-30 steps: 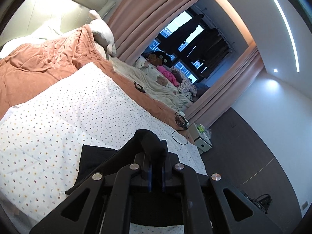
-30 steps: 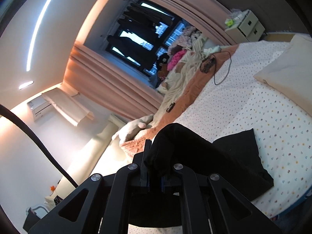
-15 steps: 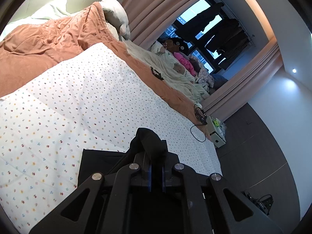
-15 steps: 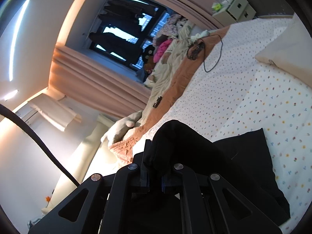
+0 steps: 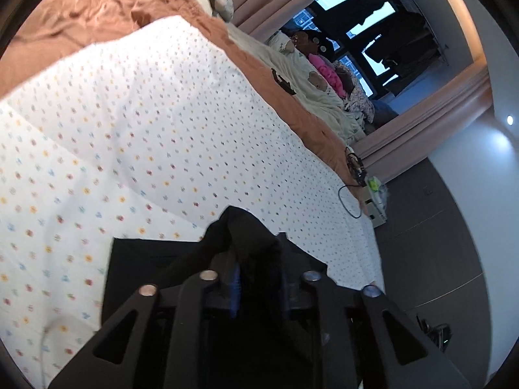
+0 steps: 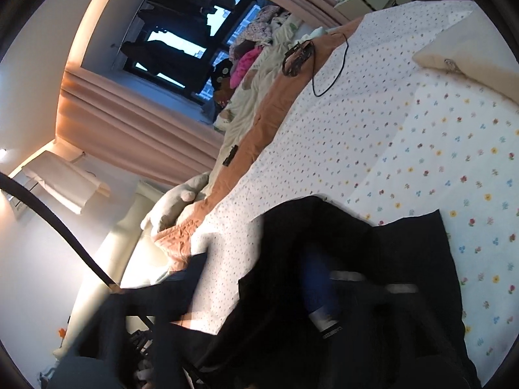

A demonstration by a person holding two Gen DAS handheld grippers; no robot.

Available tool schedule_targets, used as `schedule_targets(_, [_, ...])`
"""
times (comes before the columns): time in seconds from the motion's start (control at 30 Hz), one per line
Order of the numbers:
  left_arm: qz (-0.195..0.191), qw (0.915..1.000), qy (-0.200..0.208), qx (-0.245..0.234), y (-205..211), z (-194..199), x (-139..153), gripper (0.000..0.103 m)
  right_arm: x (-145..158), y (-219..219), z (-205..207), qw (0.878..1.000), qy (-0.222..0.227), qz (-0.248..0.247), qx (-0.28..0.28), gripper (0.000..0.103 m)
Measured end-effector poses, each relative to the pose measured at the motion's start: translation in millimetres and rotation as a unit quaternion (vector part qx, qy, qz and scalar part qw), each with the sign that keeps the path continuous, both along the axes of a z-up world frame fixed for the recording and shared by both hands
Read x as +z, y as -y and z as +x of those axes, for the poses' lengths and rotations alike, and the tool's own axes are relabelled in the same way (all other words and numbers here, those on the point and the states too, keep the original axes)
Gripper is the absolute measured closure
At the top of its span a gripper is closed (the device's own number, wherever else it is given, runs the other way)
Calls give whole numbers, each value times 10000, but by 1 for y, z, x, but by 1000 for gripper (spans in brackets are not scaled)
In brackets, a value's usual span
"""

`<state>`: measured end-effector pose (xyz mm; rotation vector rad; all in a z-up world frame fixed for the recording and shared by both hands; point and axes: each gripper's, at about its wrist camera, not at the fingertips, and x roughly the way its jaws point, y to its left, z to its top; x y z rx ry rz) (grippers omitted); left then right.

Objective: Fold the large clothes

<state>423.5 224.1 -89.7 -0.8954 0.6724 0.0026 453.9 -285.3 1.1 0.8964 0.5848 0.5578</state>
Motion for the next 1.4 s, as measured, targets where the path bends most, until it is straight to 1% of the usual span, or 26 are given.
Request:
schedule_targets(0.03, [-128,9999,22,36,-1,1,-5,49,1,1,-1,10000,16,32,23,13])
schedule_targets(0.07, [-186,9998,71,63,-1,0,-8,21,-3,1,3,10000,-32,52,79,13])
schedule_targets(0.1, [-184,9996,169,125,0,-2,-9,13,-6,1,4,9999,-53,76,136,13])
schedule_targets(0.13, [-154,9995,217,192,0,-4,-9,10,-7,1,4,9998,-135,39,143,13])
schedule_targets(0.2, [-115,9994,180,269,-1,-7,-12,10,-13,2,7,9997,-156,14,184,13])
schedule_targets(0.27, [-119,9996,78,253,-1,-9,-16,10,-13,2,5,9995,-259,-115,136,13])
schedule_targets(0.3, [-42,9997,4,249,-1,-12,-17,10,-11,2,4,9993,-289,-209,106,13])
schedule_targets(0.47, [635,9970,-331,309,-2,-28,-20,10,7,5,-11,9953,-409,-870,-95,13])
schedule_targets(0.57, [785,9949,-587,227,-8,-37,-29,10,18,7,-23,9894,-427,-1372,-226,13])
schedule_targets(0.63, [897,9931,-725,195,-11,-42,-34,10,23,6,-32,9814,-458,-1845,-252,13])
schedule_targets(0.7, [1057,9906,-851,155,-12,-48,-39,11,25,5,-40,9721,-504,-2273,-296,13])
schedule_targets(0.77, [1163,9884,-973,56,-11,-52,-45,17,25,4,-47,9629,-577,-2618,-296,13])
schedule_targets(0.83, [1237,9861,-1106,-3,-8,-55,-53,22,24,2,-54,9556,-645,-2863,-271,14])
schedule_targets(0.9, [1305,9839,-1217,-39,-6,-58,-60,27,20,1,-60,9502,-735,-3017,-260,19])
schedule_targets(0.93, [1330,9825,-1302,-68,-5,-59,-65,32,22,-3,-62,9488,-785,-3050,-253,21])
schedule_targets(0.97, [1332,9818,-1348,-98,-3,-59,-68,40,20,-5,-63,9477,-850,-3069,-224,26])
schedule_targets(1.0, [1324,9813,-1388,-150,-1,-60,-72,46,19,-6,-65,9475,-884,-3068,-192,38])
schedule_targets(1.03, [1332,9804,-1436,-194,1,-60,-76,63,16,-7,-68,9479,-936,-3043,-121,46])
schedule_targets(1.07, [1399,9784,-1513,-186,2,-60,-78,71,14,-8,-67,9483,-966,-3022,-89,62])
schedule_targets(1.1, [1493,9763,-1560,-147,3,-60,-79,75,13,-8,-68,9477,-962,-3041,-121,67])
schedule_targets(1.13, [1520,9759,-1563,-125,2,-61,-79,84,15,-8,-71,9475,-916,-3057,-175,71])
schedule_targets(1.17, [1504,9764,-1546,-101,1,-62,-79,90,15,-7,-70,9476,-913,-3052,-228,83])
schedule_targets(1.2, [1490,9771,-1519,-75,-1,-63,-78,91,15,-5,-69,9480,-911,-3036,-291,91])
schedule_targets(1.27, [1464,9783,-1464,-32,-4,-64,-75,96,17,-2,-66,9506,-845,-2969,-325,98])
schedule_targets(1.3, [1467,9784,-1453,-28,-5,-63,-74,96,19,-2,-67,9512,-791,-2964,-324,101])
schedule_targets(1.4, [1523,9777,-1449,-18,-5,-58,-74,97,15,-8,-57,9494,-704,-3042,-338,103])
